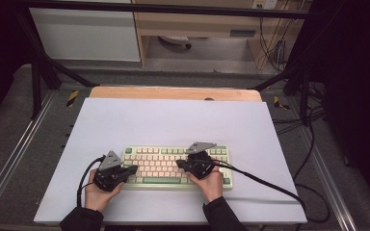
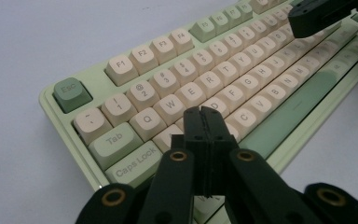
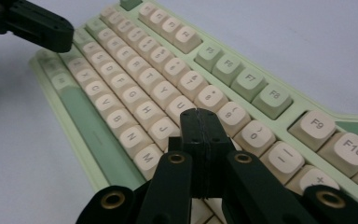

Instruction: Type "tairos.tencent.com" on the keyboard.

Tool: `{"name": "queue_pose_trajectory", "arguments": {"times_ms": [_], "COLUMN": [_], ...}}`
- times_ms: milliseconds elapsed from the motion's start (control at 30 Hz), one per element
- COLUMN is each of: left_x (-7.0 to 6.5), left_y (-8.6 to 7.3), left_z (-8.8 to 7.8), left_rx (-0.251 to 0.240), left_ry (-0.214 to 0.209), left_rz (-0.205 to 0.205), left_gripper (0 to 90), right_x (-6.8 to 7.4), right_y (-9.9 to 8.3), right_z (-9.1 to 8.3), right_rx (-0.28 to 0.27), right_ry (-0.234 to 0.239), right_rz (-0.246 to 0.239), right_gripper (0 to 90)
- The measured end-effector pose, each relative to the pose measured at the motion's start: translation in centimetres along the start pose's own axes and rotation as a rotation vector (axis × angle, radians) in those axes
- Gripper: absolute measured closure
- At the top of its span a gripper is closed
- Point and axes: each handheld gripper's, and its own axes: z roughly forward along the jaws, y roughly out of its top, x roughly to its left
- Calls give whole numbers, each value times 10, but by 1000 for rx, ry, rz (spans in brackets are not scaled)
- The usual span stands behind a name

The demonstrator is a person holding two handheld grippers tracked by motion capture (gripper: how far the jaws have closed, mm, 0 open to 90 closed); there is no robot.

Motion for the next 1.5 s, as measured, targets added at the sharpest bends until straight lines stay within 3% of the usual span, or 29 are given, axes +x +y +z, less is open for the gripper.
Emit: {"name": "queue_pose_trajectory", "arguments": {"times_ms": [200, 467, 1000, 1167, 1233, 1400, 1500], "left_x": [0, 1, 1, 1, 2, 5, 8], "left_y": [0, 0, 1, 2, 2, 3, 2], "left_z": [0, -1, -2, -5, -7, -12, -15], "left_rx": [1, -2, -5, -16, -22, -25, -11], "left_ry": [0, 1, -1, -2, -2, -3, -5], "left_rz": [-1, -2, 2, 2, -1, -5, -1], "left_gripper": [900, 900, 900, 898, 895, 875, 815], "right_x": [10, 16, 18, 16, 12, -5, -16], "right_y": [0, -5, -10, -6, -5, -8, -14], "right_z": [-3, 6, 11, -1, -9, -34, -49], "right_rx": [0, 20, 39, 12, -5, -33, -42], "right_ry": [34, 56, 47, 42, 38, -1, -26], "right_rz": [-16, -22, -29, -39, -21, 6, 29], "right_gripper": [900, 900, 900, 900, 900, 862, 803]}}
